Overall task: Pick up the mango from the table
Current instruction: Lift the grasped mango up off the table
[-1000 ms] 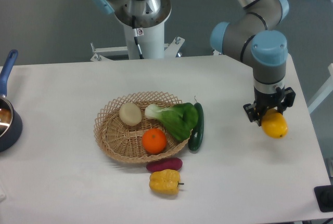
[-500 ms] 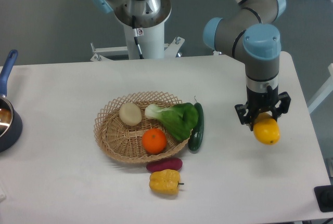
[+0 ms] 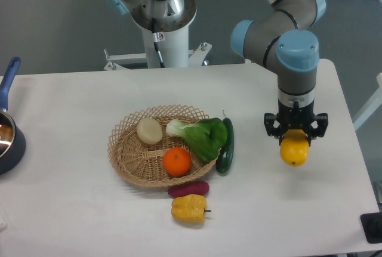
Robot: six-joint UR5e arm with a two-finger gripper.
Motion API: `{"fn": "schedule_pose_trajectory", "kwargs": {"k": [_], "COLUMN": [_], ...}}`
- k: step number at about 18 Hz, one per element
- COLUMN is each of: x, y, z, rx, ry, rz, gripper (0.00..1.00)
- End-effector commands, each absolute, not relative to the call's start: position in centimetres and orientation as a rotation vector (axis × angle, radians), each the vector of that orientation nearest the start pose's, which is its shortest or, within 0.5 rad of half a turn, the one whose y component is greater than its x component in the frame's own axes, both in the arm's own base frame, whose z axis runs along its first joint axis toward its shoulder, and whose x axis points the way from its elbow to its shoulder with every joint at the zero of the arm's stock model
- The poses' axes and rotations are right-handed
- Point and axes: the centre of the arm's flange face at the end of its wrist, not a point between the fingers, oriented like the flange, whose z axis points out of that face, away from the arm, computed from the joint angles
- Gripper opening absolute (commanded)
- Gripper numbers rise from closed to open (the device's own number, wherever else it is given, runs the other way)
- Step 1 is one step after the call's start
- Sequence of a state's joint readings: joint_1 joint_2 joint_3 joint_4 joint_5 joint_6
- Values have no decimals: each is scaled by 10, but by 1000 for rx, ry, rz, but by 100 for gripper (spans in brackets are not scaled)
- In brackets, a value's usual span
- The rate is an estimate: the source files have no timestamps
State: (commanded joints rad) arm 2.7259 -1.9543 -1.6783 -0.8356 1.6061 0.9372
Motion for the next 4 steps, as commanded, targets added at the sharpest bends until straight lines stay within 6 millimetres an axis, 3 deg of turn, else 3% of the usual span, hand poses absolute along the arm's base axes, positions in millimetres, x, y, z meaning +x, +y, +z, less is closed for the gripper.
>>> {"fn": "schedule_pose_trajectory", "kwargs": {"k": [4], "x": [-526], "y": [369], "z": [327], "rx": [-3106], "ry": [-112], "rz": [219], "gripper": [15]}}
